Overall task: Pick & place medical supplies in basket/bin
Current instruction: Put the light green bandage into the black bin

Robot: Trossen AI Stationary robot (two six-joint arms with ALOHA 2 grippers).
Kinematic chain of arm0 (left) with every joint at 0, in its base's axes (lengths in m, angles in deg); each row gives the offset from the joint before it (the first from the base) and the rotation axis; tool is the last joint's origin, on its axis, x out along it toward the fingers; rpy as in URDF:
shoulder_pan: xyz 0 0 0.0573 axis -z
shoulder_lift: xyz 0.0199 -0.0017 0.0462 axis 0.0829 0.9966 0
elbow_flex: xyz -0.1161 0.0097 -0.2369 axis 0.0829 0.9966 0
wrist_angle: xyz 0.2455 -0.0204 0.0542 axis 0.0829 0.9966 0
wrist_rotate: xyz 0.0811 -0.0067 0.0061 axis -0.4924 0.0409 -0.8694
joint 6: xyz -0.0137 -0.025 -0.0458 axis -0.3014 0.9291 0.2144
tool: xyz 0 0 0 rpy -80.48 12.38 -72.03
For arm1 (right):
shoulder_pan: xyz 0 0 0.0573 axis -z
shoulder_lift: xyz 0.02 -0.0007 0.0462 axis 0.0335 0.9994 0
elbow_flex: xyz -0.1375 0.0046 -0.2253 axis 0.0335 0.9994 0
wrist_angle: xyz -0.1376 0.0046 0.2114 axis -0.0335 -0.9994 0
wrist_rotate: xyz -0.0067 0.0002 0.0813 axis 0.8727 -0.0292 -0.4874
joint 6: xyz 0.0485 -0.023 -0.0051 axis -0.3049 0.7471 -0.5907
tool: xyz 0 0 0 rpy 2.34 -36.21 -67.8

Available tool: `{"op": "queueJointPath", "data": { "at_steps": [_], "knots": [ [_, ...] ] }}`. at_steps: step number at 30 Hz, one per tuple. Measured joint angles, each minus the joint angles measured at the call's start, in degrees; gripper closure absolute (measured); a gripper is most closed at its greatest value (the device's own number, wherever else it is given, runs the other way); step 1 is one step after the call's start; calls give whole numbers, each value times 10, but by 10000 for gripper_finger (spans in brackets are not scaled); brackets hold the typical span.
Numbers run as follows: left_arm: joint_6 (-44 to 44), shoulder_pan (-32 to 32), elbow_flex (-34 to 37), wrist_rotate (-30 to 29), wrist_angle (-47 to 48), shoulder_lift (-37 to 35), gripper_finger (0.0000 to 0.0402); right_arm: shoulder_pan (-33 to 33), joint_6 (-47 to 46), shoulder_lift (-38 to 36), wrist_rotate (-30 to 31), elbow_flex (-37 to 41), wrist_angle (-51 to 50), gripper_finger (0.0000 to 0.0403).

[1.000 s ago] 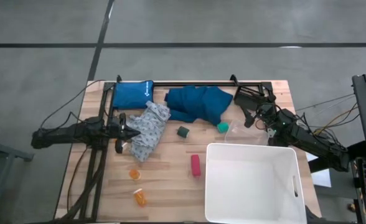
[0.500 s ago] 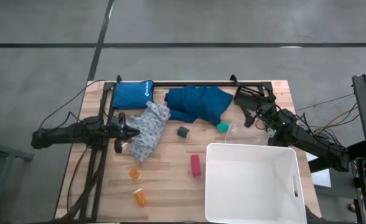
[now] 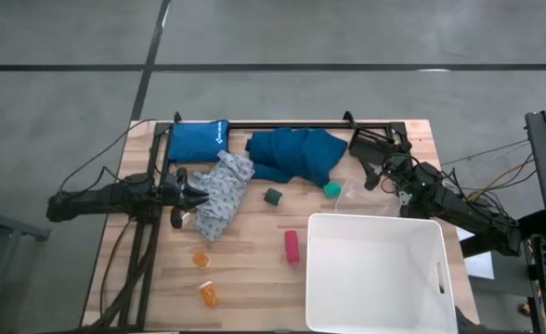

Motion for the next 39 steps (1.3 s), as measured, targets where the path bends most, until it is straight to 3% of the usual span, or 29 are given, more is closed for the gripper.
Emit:
{"op": "queueJointPath", "data": {
  "at_steps": [22, 37, 39],
  "knots": [
    [11, 0, 0, 0, 1, 0, 314, 0, 0, 0, 0, 0, 0, 19],
    [11, 0, -2, 0, 60, 0, 314, 0, 1, 0, 0, 0, 0, 19],
    [11, 0, -2, 0, 61, 0, 314, 0, 34, 0, 1, 0, 1, 19]
  ]
}}
